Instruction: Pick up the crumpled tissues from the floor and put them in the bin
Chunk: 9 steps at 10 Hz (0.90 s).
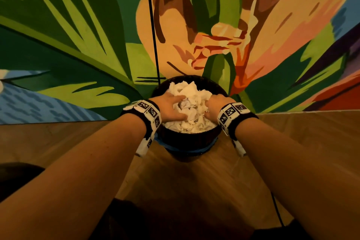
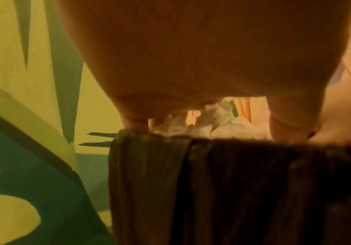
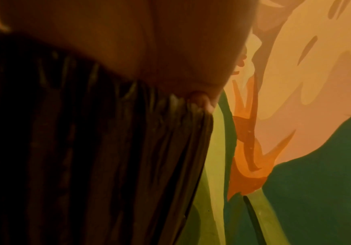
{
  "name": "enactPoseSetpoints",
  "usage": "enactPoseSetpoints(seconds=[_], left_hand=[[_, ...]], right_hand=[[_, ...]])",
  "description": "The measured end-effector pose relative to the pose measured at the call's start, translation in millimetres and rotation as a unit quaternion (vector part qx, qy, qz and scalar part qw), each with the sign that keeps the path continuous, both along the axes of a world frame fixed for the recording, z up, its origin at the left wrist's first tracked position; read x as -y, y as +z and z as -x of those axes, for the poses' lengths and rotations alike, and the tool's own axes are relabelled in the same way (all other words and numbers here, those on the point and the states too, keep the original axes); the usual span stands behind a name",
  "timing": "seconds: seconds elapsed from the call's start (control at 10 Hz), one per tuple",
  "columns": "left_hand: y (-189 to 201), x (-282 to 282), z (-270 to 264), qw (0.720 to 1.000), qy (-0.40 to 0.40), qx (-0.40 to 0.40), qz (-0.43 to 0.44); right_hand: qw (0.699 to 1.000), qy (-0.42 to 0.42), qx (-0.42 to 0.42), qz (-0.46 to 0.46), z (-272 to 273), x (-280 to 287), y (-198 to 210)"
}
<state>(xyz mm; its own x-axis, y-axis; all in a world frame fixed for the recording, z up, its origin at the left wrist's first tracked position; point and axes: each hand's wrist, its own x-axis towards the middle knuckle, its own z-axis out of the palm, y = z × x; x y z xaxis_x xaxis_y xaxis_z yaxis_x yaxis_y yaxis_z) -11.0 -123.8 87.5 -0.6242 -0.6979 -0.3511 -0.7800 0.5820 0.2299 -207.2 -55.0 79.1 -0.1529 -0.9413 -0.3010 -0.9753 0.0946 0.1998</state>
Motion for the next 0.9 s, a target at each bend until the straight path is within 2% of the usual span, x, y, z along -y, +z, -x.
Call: enactPoseSetpoints(seconds=[0.3,0.4,0.5,0.7,0.8,0.9], left_hand=[[-11,1,8,0.995,-0.007,0.092,0.033],[-13,0,10,0.996,-0.007,0.085,0.036],[-9,2,8,0.998,0.008,0.06,0.007],[28,11,-1,0.999,0.033,-0.027,0.0],[46,16,-5,0.995,0.053,-0.081,-0.018],[62,21,-2,0.982,0.084,-0.166,0.015]], right_hand=[[1.0,0.002,0.001,-0.01,4,5,-18],[1.0,-0.005,0.008,-0.014,5,5,-17],[0.999,-0.024,0.047,-0.008,7,3,-8],[0.987,-0.049,0.146,0.052,23,-3,25],[0.976,-0.06,0.191,0.081,37,-7,41],[0.958,-0.071,0.245,0.13,53,-11,52]])
